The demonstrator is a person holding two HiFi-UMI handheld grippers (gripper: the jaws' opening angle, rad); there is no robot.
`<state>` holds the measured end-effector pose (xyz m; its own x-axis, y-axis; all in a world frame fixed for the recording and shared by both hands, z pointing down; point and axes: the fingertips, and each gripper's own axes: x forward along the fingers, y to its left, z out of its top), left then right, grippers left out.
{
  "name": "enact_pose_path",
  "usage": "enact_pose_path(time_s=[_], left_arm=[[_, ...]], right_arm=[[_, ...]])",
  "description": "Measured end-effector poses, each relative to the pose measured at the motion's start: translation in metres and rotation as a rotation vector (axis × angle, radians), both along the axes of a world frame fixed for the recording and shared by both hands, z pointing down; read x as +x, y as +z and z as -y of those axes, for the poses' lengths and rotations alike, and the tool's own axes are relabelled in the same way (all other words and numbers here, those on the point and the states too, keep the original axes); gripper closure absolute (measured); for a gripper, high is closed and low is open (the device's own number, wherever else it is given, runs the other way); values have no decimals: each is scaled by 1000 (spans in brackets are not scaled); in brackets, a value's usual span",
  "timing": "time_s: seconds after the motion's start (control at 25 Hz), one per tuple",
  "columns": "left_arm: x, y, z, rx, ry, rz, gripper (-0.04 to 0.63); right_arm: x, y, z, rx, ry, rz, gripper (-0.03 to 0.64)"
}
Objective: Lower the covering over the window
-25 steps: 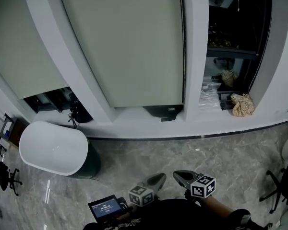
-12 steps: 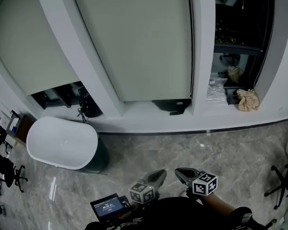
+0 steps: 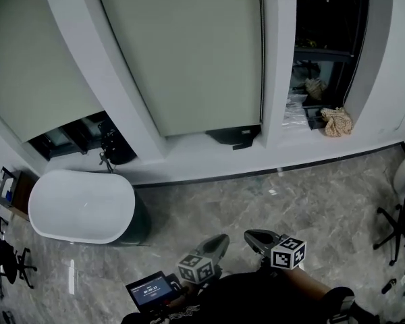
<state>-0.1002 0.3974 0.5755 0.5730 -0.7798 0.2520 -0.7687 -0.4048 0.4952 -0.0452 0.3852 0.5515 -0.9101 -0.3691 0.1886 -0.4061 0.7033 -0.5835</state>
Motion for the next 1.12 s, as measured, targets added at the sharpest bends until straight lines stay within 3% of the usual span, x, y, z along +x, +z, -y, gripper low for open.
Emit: enact_pose_path(time_s=[1.12], left_arm=[[-21, 1, -23, 26, 33, 4, 569]], right_arm=[[-27, 1, -32, 31, -1, -17, 611]])
